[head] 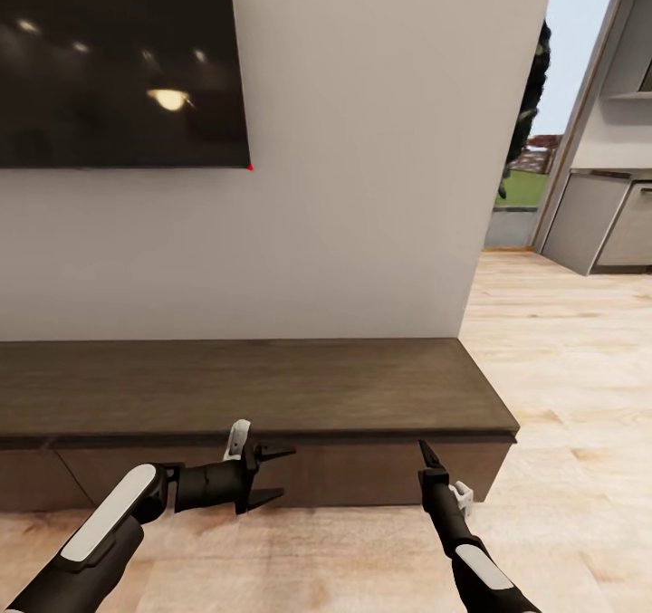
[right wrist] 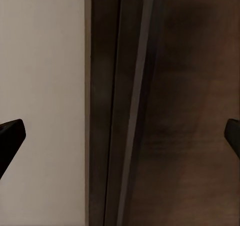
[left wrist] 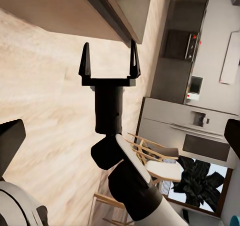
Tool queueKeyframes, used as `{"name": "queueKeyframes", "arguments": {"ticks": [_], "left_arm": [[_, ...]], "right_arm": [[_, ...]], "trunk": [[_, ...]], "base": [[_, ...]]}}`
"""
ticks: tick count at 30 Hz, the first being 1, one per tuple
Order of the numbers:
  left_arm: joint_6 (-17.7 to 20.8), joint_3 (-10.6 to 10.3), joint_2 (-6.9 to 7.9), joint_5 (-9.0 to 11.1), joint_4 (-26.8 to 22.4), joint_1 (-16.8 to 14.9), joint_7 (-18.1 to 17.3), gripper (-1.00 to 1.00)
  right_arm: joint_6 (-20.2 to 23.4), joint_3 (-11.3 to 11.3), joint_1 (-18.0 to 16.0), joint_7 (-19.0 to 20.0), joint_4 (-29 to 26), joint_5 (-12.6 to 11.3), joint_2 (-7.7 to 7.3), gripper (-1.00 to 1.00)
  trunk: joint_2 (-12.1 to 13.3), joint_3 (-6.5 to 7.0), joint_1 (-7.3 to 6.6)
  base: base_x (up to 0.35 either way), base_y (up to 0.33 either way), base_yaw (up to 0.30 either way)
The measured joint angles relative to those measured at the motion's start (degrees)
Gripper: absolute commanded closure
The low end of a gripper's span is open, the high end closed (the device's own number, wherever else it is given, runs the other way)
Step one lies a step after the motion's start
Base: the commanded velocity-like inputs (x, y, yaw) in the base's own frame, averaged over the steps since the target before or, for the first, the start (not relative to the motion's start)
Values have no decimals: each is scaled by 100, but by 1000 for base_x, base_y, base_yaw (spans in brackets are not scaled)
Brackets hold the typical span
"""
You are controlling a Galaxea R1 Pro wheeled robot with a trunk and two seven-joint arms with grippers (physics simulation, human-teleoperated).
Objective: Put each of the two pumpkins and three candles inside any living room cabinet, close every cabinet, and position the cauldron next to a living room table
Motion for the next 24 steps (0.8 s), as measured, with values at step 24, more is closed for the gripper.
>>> {"name": "queueKeyframes", "arguments": {"ticks": [24], "left_arm": [[-1,-6,-7,0,0,13,0,-100]], "right_arm": [[-5,0,0,-9,3,0,4,-100]], "trunk": [[0,0,0]], "base": [[22,-3,0]]}}
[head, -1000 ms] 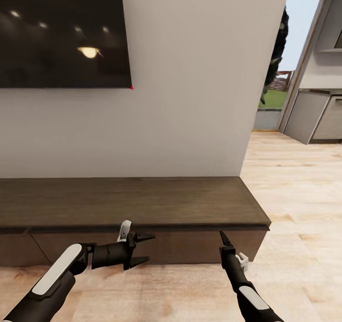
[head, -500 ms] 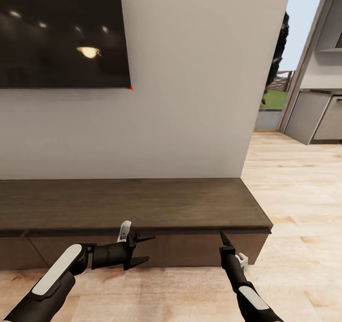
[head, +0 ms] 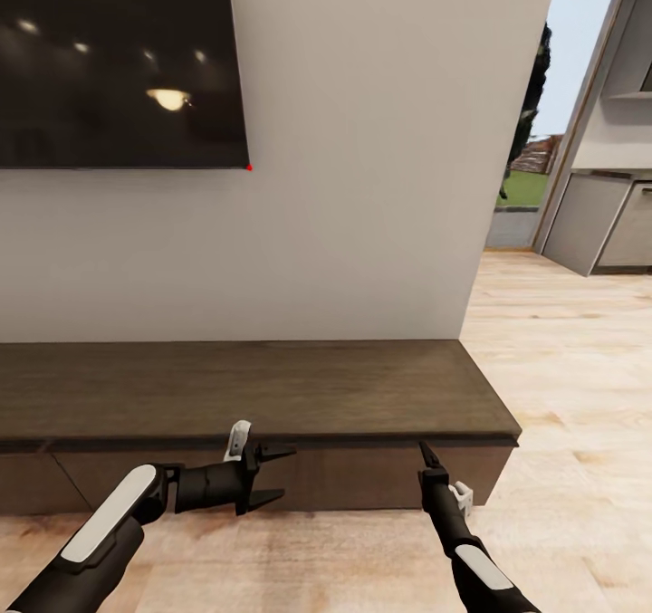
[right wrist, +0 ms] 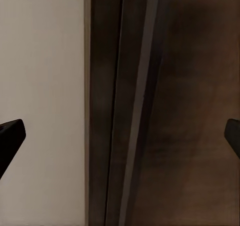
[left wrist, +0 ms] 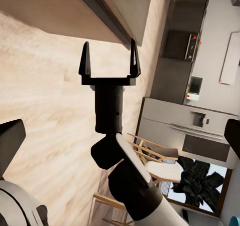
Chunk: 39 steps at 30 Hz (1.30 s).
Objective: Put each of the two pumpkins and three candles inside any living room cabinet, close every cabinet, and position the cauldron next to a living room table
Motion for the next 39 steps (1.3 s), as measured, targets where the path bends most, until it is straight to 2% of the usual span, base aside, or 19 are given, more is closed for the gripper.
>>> {"name": "queueKeyframes", "arguments": {"ticks": [28,32,36,39], "left_arm": [[0,0,2,1,0,-1,0,-100],[0,0,-1,-3,0,-1,0,-100],[0,3,-2,3,0,-1,0,-100],[0,1,-2,3,0,0,0,-100]], "right_arm": [[-8,0,0,0,3,-1,-6,-100],[-8,0,0,0,7,-1,-7,-100],[-8,0,0,0,8,-1,-7,-100],[-8,0,0,0,9,-1,-7,-100]], "trunk": [[0,0,1],[-5,-88,11],[-5,-89,11],[-9,-155,19]], "base": [[33,-1,0],[0,0,0],[0,0,0],[0,0,0]]}}
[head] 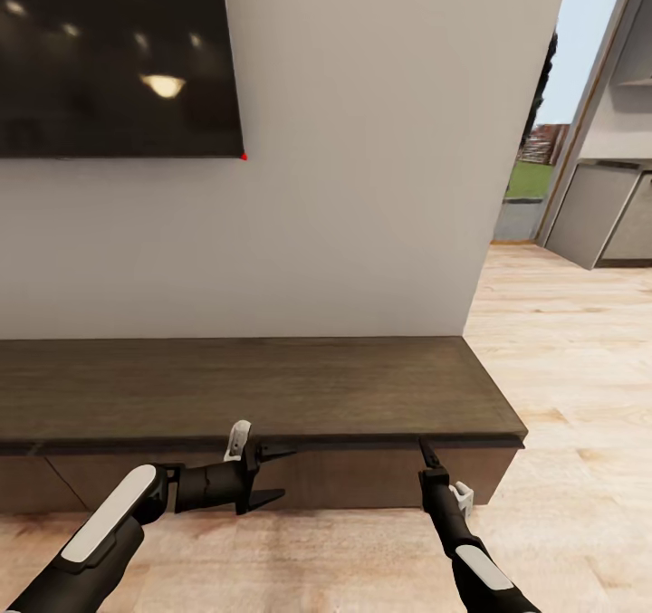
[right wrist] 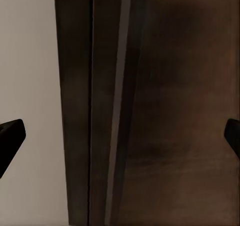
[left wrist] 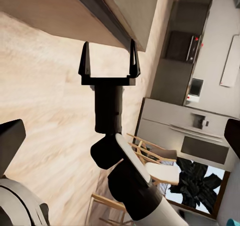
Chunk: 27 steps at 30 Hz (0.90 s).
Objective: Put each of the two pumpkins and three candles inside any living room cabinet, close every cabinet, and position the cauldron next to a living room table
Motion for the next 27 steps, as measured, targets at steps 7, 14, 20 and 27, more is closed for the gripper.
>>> {"name": "queueKeyframes", "arguments": {"ticks": [7,14,20,27], "left_arm": [[0,4,0,6,0,-3,0,-100],[0,5,0,6,0,0,0,-100],[0,3,0,6,0,3,0,-100],[0,0,0,6,0,4,0,-100]], "right_arm": [[0,0,0,0,0,0,0,-100],[0,0,0,0,0,0,0,-100],[0,0,0,0,0,0,5,-100],[0,0,0,-14,0,0,15,-100]], "trunk": [[0,-1,0],[-1,-1,-1],[-1,-1,-1],[0,-1,0]], "base": [[0,0,0],[16,0,0],[57,0,0],[12,-2,0]]}}
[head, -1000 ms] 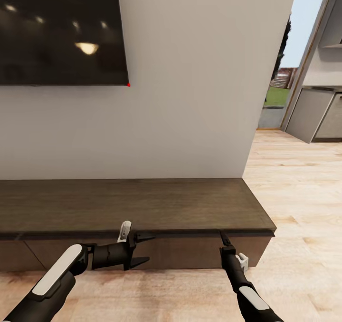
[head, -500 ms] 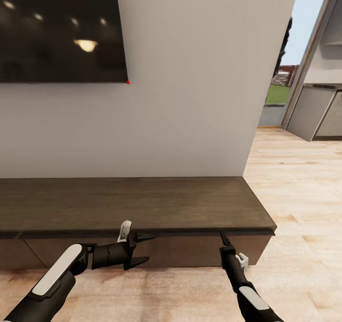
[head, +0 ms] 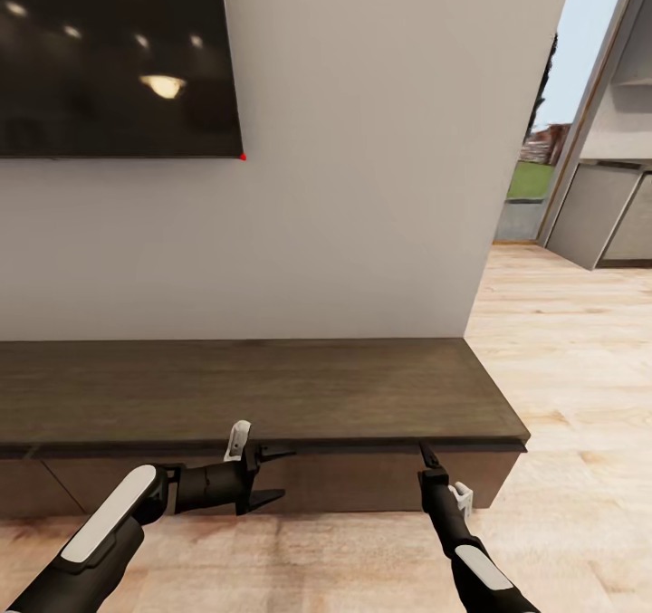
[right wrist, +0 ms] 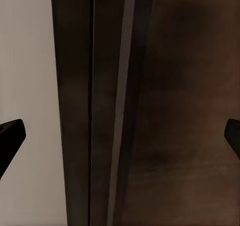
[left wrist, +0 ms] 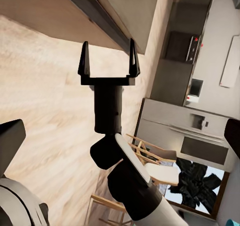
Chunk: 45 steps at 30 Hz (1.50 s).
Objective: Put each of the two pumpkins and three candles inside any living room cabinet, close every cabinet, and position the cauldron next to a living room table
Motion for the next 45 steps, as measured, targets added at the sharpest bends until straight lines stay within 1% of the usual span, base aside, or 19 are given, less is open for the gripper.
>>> {"name": "queueKeyframes", "arguments": {"ticks": [9,29,45], "left_arm": [[0,-2,-2,0,0,-5,0,-100],[0,-2,-1,0,0,0,0,-100],[-9,-1,-9,0,9,-1,0,-100]], "right_arm": [[0,0,0,-4,0,0,0,-100],[0,0,0,-4,0,0,3,-100],[0,-2,0,-8,0,0,-6,-100]], "trunk": [[0,0,0],[0,0,0],[0,0,0]], "base": [[101,-56,0],[-27,-1,0],[22,0,0]]}}
